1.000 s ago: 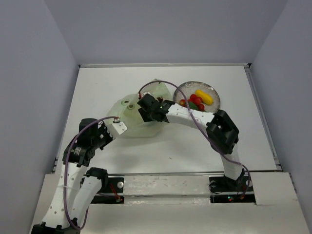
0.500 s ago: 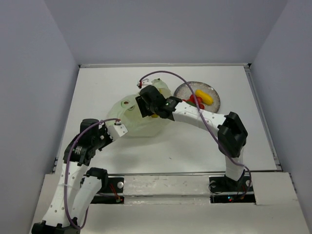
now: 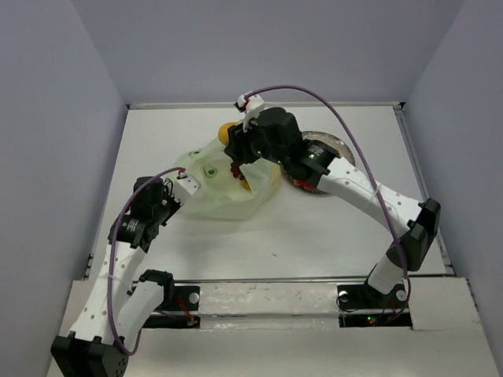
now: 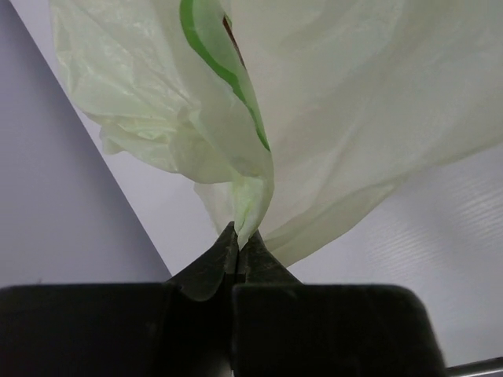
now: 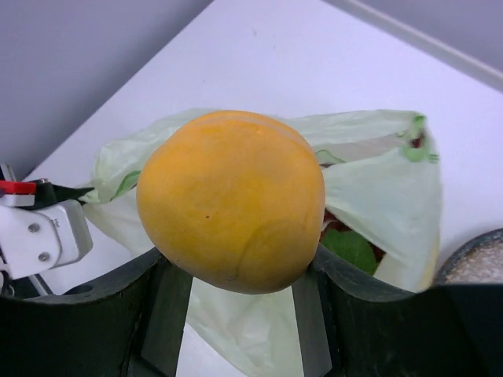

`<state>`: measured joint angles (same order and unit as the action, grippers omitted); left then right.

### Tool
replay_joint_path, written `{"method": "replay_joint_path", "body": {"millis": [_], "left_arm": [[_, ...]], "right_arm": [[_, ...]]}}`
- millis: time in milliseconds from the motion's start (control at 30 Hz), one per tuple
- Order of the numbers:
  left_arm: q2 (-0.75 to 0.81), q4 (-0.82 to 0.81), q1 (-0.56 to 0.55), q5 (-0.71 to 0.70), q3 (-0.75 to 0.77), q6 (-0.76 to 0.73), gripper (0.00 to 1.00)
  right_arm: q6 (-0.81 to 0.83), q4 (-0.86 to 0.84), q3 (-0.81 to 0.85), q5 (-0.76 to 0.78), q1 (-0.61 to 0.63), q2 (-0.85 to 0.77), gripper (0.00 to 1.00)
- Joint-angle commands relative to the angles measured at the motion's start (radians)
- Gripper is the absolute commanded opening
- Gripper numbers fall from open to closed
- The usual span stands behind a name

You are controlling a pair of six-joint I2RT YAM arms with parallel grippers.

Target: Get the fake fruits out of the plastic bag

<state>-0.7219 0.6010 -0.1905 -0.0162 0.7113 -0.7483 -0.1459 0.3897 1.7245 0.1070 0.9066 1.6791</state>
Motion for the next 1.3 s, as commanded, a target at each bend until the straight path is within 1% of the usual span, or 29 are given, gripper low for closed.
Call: {"method": "replay_joint_path", "body": {"millis": [0,100,133,167,200,267,367,400,500,600,667,733,800,867,933,967,1067,1100,1133,1167,1200,1267], "left_arm": [[-0.068,-0.078,-0.006,-0.093,0.082,0.096,0.03],[-0.106,-0.079,-0.006,-0.108,0.114,0.11,0.03],[-0.109,-0.082,-0.006,-0.108,0.117,0.11,0.03],[-0.108,-0.081,-0.006,-0.108,0.122,0.11,0.03],[-0.105,-0.081,-0.006,-0.105,0.123,0.11,0.03],[-0.1,-0.081,-0.006,-0.102,0.123,0.11,0.03],[-0.093,-0.075,-0.006,-0.094,0.125,0.115,0.03],[-0.091,-0.073,-0.006,-0.093,0.125,0.116,0.03],[-0.088,-0.067,-0.006,-0.09,0.126,0.116,0.03],[-0.08,-0.07,-0.006,-0.106,0.126,0.115,0.03],[-0.074,-0.067,-0.004,-0.114,0.131,0.115,0.03],[-0.071,-0.064,-0.006,-0.114,0.135,0.116,0.03],[-0.068,-0.064,-0.006,-0.114,0.139,0.118,0.03],[-0.068,-0.064,-0.006,-0.114,0.14,0.118,0.03],[-0.067,-0.064,-0.006,-0.113,0.14,0.118,0.03],[-0.065,-0.064,-0.006,-0.111,0.142,0.118,0.03],[-0.068,-0.069,-0.006,-0.103,0.143,0.119,0.03],[-0.07,-0.07,-0.006,-0.102,0.143,0.118,0.03],[-0.071,-0.075,-0.006,-0.102,0.145,0.116,0.03],[-0.073,-0.076,-0.006,-0.1,0.146,0.116,0.03],[-0.073,-0.078,-0.006,-0.1,0.146,0.112,0.04],[-0.076,-0.081,-0.006,-0.097,0.148,0.107,0.04]], "right_arm": [[-0.013,-0.029,-0.005,0.014,-0.118,-0.067,0.21],[-0.05,-0.028,-0.045,0.026,-0.208,-0.102,0.21],[-0.063,-0.026,-0.077,0.028,-0.28,-0.111,0.21],[-0.081,-0.028,-0.092,0.02,-0.316,-0.117,0.21],[-0.092,-0.028,-0.124,0.011,-0.393,-0.117,0.21],[-0.113,-0.026,-0.154,-0.022,-0.464,-0.095,0.21],[-0.098,-0.018,-0.172,-0.026,-0.546,-0.038,0.21],[-0.087,-0.017,-0.169,-0.024,-0.555,0.014,0.21],[-0.084,-0.011,-0.132,-0.038,-0.58,0.105,0.21],[-0.109,0.005,-0.074,-0.059,-0.6,0.252,0.21],[-0.13,0.012,-0.042,-0.098,-0.615,0.301,0.21],[-0.153,0.021,-0.005,-0.098,-0.627,0.371,0.22],[-0.15,0.058,0.033,-0.127,-0.627,0.431,0.22],[-0.152,0.078,0.047,-0.13,-0.627,0.455,0.25],[-0.153,0.083,0.044,-0.141,-0.627,0.458,0.3],[-0.156,0.083,0.032,-0.126,-0.627,0.452,0.42],[-0.149,0.084,0.021,-0.112,-0.627,0.446,0.58],[-0.144,0.084,0.02,-0.078,-0.627,0.442,0.68],[-0.142,0.092,0.018,-0.07,-0.627,0.441,0.72],[-0.141,0.095,0.018,-0.063,-0.627,0.439,0.8],[-0.139,0.1,0.018,-0.047,-0.627,0.436,0.84],[-0.133,0.113,0.021,-0.043,-0.627,0.432,0.89]]}}
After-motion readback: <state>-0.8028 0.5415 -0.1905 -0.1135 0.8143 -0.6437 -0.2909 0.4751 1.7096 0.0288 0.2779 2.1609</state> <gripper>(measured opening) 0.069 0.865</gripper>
